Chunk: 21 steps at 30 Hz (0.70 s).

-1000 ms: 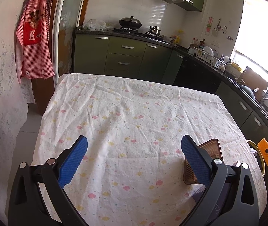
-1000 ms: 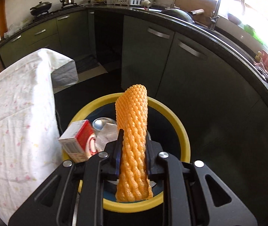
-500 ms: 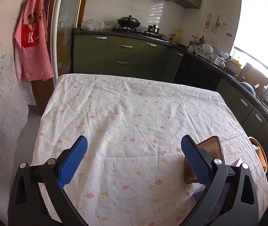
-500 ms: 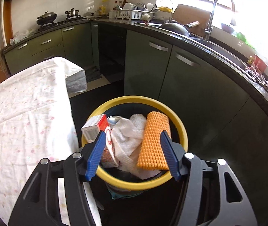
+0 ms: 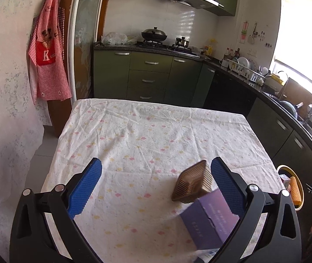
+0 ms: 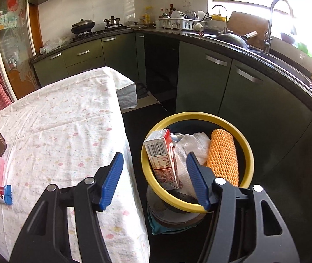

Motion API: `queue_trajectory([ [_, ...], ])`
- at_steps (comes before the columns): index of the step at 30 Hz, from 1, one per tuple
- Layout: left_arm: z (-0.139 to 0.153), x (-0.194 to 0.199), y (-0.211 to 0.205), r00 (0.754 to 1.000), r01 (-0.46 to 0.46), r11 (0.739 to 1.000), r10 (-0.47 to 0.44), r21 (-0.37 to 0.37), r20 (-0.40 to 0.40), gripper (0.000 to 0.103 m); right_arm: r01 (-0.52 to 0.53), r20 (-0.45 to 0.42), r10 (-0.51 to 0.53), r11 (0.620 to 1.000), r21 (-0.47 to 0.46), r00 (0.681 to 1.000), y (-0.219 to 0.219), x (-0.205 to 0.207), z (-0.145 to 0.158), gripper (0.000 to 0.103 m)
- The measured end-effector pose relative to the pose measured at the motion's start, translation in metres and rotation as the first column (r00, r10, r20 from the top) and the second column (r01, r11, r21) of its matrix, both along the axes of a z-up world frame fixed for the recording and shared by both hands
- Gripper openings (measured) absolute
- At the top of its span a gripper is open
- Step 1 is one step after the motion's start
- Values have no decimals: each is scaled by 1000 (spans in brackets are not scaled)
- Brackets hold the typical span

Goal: Collect trash
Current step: 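Move the left tool to the purple box and close on it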

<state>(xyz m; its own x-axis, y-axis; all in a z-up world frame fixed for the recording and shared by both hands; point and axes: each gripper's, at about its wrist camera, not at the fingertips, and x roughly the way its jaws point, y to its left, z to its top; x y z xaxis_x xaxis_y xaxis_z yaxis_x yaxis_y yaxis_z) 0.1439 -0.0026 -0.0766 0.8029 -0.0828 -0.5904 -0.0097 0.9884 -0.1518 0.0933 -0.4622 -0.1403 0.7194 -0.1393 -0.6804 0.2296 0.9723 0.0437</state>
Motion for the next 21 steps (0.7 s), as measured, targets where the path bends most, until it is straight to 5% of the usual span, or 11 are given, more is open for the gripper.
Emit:
queue_trajectory([
  [11,-13,-56,-109,992,-123,988,126,89,-29,98,-67,103,53,988,138,993,-16,-16,-6,59],
  [19,-50,-51,-130,973,-197,975,208,101,-104,98,-137,117,114,969,206,986,-25,-23,-19,59],
  [21,-57,-47,-128,966,-218,971,229,98,-121,91,-151,124,127,966,209,984,-24,-25,-20,59],
])
